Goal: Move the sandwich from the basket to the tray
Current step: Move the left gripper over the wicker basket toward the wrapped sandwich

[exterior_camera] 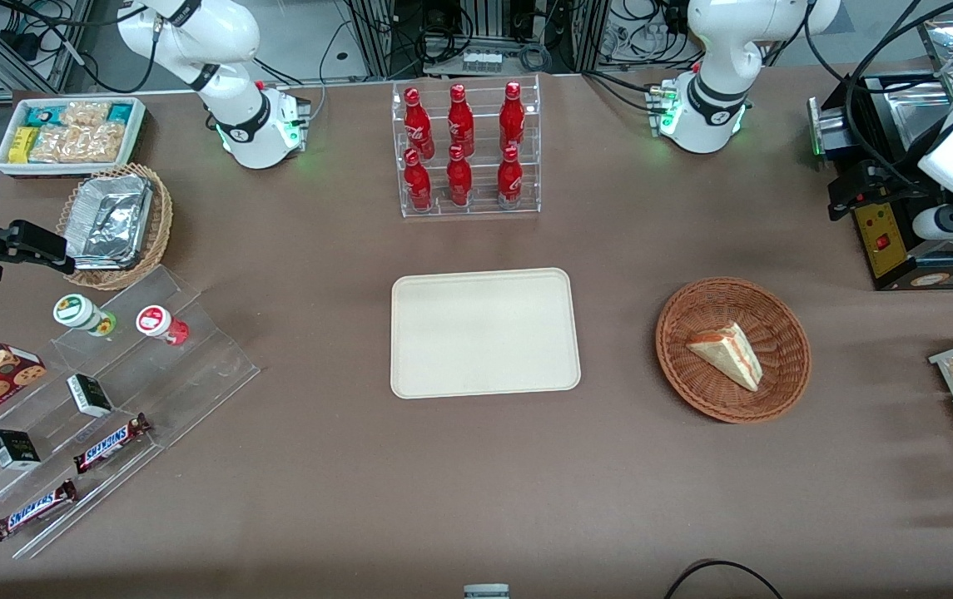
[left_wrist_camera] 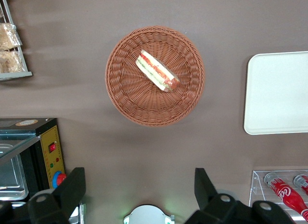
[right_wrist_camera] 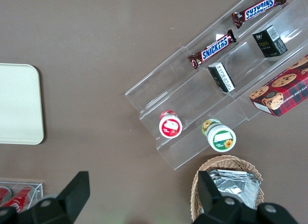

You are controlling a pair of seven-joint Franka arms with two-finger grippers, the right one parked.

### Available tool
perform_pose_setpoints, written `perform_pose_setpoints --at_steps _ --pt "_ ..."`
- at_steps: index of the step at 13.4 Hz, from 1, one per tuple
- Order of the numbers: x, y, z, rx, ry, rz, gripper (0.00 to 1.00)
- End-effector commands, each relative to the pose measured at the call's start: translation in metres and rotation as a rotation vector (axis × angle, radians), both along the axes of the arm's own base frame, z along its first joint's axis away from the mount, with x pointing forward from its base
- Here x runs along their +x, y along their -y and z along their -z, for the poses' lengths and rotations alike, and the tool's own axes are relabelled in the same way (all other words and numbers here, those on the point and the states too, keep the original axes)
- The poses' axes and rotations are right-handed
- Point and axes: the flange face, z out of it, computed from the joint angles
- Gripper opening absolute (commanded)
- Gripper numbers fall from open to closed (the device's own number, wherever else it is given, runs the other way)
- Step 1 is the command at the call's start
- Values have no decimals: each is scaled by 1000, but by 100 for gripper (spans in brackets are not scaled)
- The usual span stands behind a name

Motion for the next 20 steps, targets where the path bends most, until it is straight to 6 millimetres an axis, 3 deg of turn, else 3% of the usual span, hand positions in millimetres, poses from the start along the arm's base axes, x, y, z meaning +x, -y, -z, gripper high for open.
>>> perform_pose_setpoints --at_steps 1,2,4,6,10,14,20 --pt "-2 3 -3 -15 4 12 100" --pt "-1 2 -2 -34 1 7 100" --pt "12 2 21 -26 -20 3 100" --pt "21 3 57 -22 -37 -20 100" --pt "30 5 151 1 20 -227 100" --pt "28 6 222 -2 94 -447 100" --pt "11 13 289 -10 169 -604 100"
